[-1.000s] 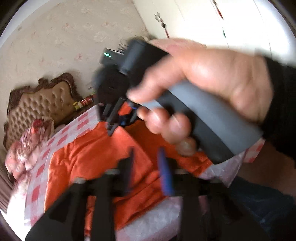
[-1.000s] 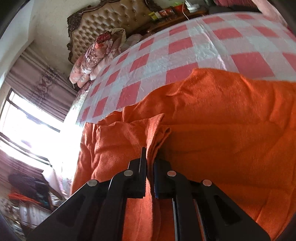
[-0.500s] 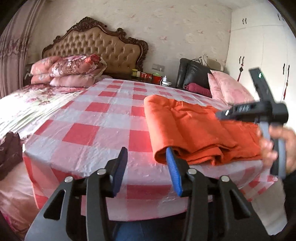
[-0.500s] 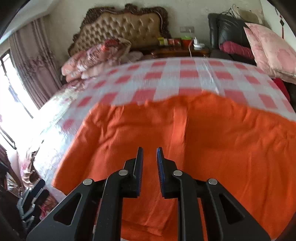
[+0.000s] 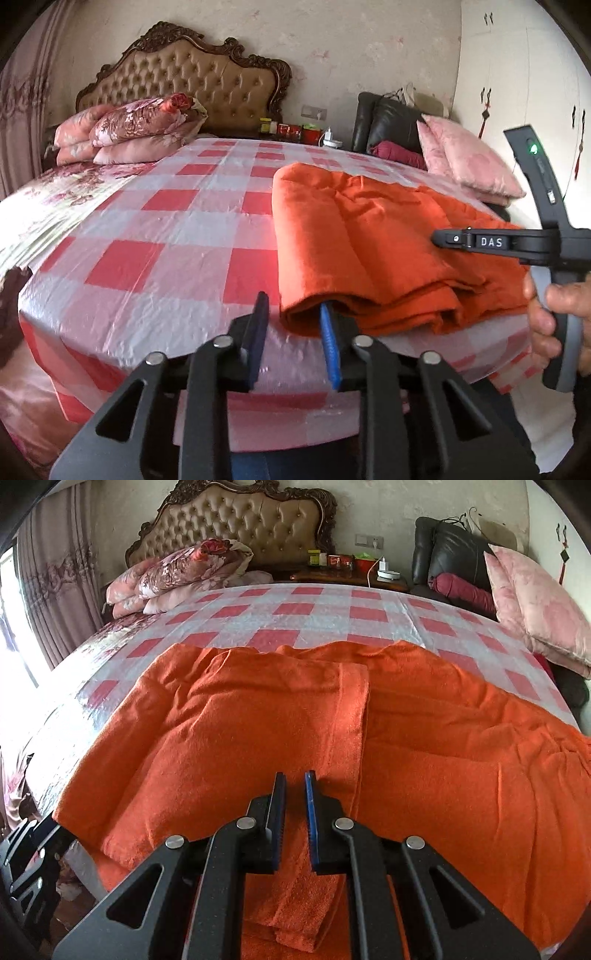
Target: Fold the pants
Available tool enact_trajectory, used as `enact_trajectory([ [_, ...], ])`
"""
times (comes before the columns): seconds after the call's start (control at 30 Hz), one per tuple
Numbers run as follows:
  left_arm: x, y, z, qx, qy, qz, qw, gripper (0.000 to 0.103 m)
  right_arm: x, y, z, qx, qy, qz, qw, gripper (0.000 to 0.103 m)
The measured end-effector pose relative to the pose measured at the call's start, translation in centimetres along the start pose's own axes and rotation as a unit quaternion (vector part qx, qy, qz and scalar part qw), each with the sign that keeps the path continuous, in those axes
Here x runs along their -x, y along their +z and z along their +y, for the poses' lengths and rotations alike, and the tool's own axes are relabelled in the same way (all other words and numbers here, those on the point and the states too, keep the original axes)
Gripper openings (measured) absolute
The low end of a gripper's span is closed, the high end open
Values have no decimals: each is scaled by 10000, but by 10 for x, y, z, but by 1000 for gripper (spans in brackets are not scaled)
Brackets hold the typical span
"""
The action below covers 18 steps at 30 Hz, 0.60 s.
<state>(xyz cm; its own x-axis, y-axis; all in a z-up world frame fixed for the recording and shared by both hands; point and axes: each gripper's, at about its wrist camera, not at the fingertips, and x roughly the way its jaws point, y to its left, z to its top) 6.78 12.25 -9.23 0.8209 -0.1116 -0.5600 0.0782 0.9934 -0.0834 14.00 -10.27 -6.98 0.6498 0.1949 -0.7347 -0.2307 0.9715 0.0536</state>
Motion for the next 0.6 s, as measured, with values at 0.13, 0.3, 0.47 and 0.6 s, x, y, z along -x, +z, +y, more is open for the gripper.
enact_trajectory([
  [0.13, 4, 0, -27, -1899, 1394, -134, 9718, 9, 1, -1, 2, 116, -50, -16, 9999, 8],
  [0.3, 0, -15, -36, -2449, 1654, -60, 9553, 29, 0, -1, 0, 147, -33, -29, 9999, 8],
  [0.47, 42, -12, -13, -1950, 1344, -293, 9711, 61, 3, 1, 2, 209, -46, 48, 9998, 11],
  [0.6, 65, 41, 18, -631, 564, -890, 9924, 61, 20, 8, -2, 5, -173, -251, 9995, 56],
])
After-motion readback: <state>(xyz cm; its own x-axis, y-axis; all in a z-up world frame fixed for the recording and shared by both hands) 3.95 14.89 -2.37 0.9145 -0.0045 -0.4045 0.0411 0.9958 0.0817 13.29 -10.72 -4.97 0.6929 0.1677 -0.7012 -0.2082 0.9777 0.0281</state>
